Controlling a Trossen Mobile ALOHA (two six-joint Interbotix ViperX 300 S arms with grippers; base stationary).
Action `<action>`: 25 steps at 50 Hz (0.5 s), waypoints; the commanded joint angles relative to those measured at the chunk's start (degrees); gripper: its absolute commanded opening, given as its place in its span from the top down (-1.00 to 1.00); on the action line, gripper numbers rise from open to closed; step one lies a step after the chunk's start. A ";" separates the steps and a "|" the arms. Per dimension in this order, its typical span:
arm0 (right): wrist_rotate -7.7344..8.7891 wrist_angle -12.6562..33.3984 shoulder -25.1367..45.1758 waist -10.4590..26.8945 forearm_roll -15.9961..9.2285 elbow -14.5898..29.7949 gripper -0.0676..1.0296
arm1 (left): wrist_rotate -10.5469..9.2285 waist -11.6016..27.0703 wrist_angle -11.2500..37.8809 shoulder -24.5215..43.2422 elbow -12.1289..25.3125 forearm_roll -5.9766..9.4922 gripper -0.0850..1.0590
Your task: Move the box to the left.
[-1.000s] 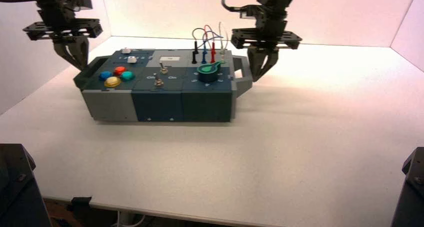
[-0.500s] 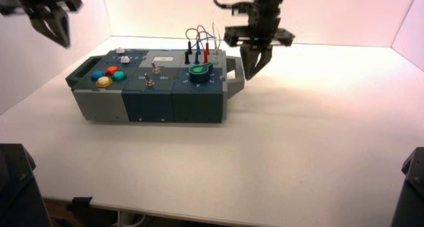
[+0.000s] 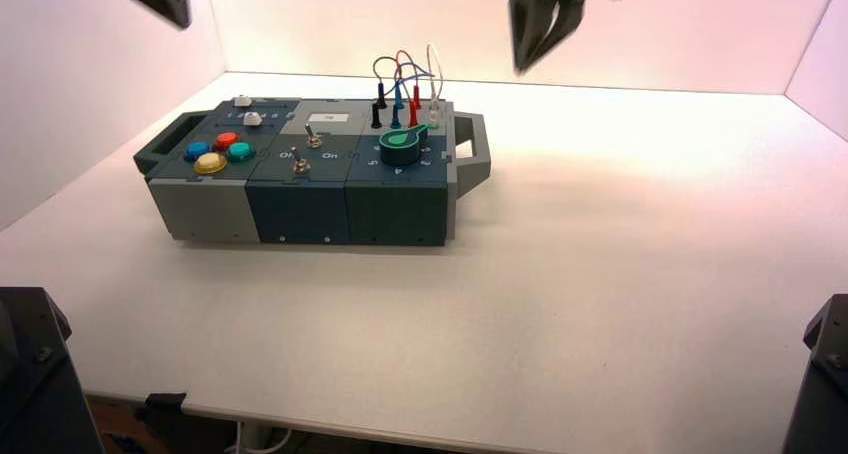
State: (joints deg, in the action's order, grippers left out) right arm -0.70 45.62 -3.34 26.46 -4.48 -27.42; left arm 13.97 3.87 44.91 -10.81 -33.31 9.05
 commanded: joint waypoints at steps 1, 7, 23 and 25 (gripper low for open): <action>2.02 0.00 -9.58 2.11 -0.09 -0.88 0.92 | 0.26 2.99 0.70 -5.10 0.44 0.09 0.88; 3.87 0.09 -17.31 3.96 0.00 -3.34 0.83 | 0.26 4.48 1.14 -7.91 0.09 0.35 0.57; 9.32 -0.44 -31.03 9.32 0.00 -11.34 -0.81 | 0.09 11.34 1.41 -11.60 -2.55 1.41 -0.07; 9.58 -0.79 -31.90 9.49 0.00 -12.48 -0.80 | 0.18 12.74 0.88 -11.51 -2.90 1.41 -0.09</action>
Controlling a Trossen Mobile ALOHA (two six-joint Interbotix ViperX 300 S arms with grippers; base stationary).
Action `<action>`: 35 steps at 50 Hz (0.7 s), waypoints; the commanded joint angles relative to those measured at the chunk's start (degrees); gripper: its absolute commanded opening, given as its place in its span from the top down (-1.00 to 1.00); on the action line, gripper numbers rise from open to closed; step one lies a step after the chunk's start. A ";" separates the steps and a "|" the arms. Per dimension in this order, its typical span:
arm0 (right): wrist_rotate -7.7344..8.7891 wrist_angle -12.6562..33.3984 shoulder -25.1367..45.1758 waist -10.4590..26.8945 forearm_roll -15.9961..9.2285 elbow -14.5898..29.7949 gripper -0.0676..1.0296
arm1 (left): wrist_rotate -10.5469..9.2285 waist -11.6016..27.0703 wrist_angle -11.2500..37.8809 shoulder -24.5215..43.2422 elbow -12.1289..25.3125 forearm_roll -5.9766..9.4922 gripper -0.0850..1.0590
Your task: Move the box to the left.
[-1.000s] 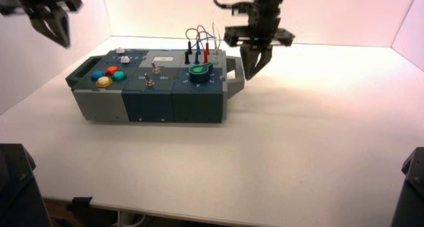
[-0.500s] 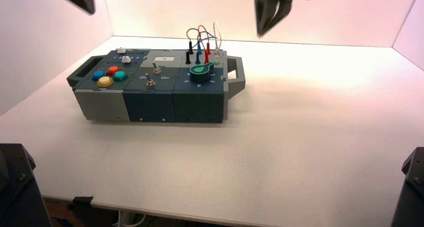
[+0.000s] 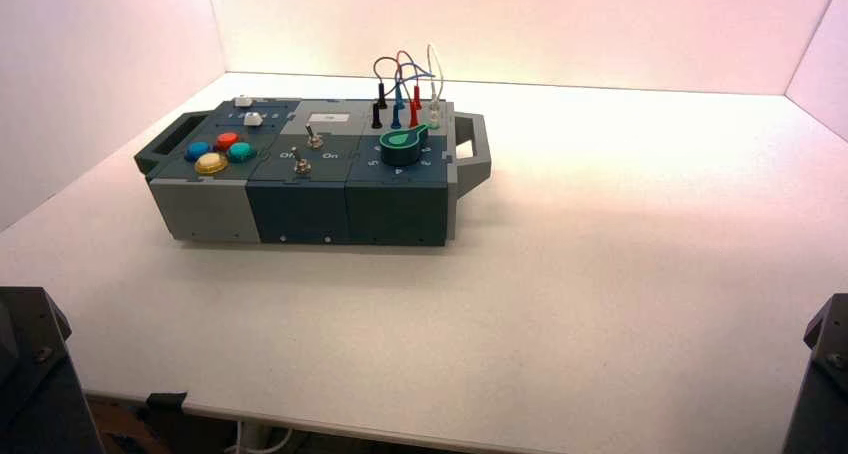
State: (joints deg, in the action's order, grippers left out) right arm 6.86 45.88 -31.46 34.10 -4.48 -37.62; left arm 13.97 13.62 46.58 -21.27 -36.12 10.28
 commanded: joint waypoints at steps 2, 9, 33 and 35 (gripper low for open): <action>2.02 -1.85 -4.66 1.85 0.00 -3.87 -0.81 | 0.18 3.78 -1.41 -0.97 -0.53 0.18 -0.12; 2.02 -4.48 -7.21 1.85 -0.09 -7.65 -0.80 | 0.26 6.33 -4.57 -0.62 -1.85 0.18 -0.31; 2.11 -11.07 -10.99 1.85 0.88 -17.23 -0.80 | 3.08 7.29 -9.84 0.79 -6.86 -0.35 -0.31; 2.02 -11.16 -11.07 1.85 0.70 -17.75 -0.80 | 3.25 7.38 -9.93 0.88 -6.94 -0.35 -0.31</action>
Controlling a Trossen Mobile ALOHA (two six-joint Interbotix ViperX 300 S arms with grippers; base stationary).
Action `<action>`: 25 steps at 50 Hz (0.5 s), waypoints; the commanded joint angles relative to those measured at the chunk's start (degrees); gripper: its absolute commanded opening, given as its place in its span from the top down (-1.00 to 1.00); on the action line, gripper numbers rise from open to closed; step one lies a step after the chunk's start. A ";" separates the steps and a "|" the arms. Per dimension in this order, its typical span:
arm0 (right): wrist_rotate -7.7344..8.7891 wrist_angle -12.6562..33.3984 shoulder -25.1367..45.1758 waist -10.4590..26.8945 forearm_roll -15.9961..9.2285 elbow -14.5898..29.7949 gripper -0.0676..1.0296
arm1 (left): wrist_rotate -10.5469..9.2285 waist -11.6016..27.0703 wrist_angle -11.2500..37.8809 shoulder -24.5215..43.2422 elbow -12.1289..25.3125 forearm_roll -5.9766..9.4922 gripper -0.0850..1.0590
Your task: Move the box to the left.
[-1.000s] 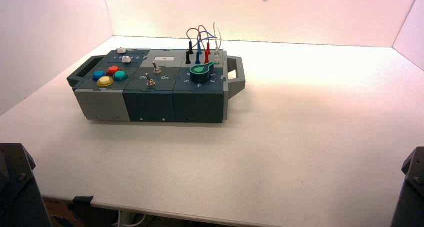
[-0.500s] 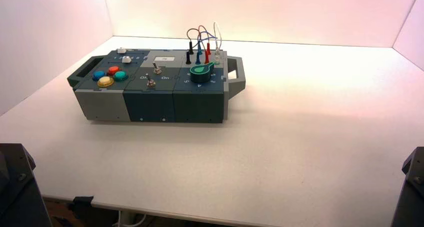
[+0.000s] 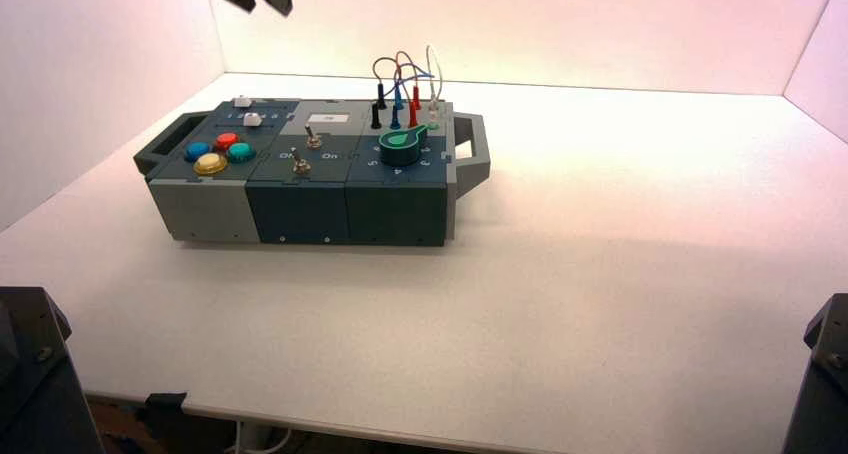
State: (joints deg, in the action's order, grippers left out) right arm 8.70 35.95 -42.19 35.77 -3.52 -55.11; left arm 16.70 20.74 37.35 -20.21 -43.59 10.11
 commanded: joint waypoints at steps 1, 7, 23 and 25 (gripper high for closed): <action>0.18 -1.23 -0.44 0.18 -0.53 -0.44 -0.80 | 0.62 0.35 -0.79 0.00 0.44 -0.18 -0.31; 0.18 -1.41 -0.88 0.18 -0.53 -0.88 -0.80 | 0.79 0.35 -0.88 0.53 0.62 -0.18 -0.31; 0.09 -2.20 -2.29 0.18 -1.05 -1.49 -0.80 | 1.23 0.35 -1.05 2.11 0.62 -0.26 -0.31; 0.09 -2.20 -2.29 0.18 -1.05 -1.49 -0.80 | 1.23 0.35 -0.88 2.20 0.62 -0.18 -0.31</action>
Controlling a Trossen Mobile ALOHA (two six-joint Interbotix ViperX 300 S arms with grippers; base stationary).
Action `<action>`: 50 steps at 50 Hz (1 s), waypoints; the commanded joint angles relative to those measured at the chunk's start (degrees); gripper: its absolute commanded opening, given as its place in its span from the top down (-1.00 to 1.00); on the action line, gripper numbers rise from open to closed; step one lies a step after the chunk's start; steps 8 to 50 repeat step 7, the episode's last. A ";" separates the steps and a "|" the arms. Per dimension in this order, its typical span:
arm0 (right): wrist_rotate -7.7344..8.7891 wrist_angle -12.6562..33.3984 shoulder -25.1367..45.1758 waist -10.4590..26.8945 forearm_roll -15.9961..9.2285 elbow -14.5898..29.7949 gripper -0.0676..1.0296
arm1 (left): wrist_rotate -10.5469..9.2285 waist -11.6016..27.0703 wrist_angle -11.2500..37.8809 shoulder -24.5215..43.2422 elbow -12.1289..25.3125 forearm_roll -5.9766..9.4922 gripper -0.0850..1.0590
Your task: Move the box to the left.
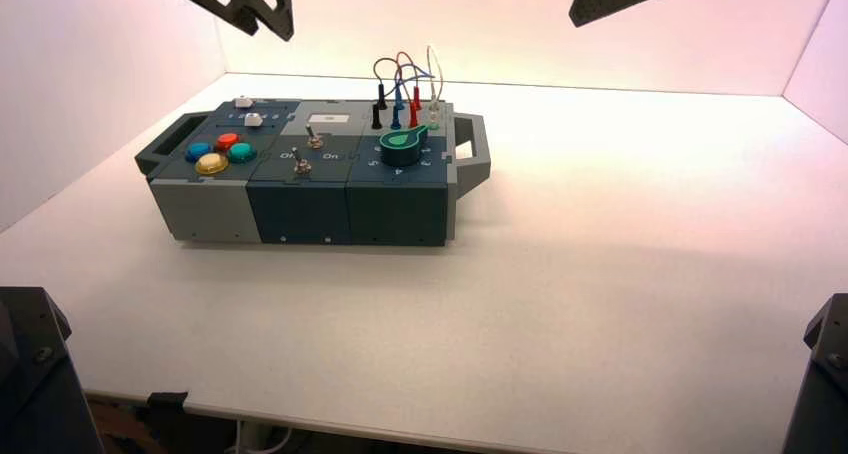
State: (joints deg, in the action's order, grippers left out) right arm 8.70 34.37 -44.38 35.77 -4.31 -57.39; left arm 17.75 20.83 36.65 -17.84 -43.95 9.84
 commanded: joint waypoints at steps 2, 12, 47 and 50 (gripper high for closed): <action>0.09 -0.62 -0.09 0.18 -0.26 0.70 -0.80 | 0.18 0.26 -0.09 -0.09 0.97 0.09 -0.31; 0.09 -0.70 -0.09 0.18 -0.26 0.53 -0.80 | 0.09 0.26 -0.09 -0.09 0.97 0.09 -0.31; 0.09 -0.70 -0.09 0.18 -0.26 0.53 -0.80 | 0.09 0.26 -0.09 -0.09 0.97 0.09 -0.31; 0.09 -0.70 -0.09 0.18 -0.26 0.53 -0.80 | 0.09 0.26 -0.09 -0.09 0.97 0.09 -0.31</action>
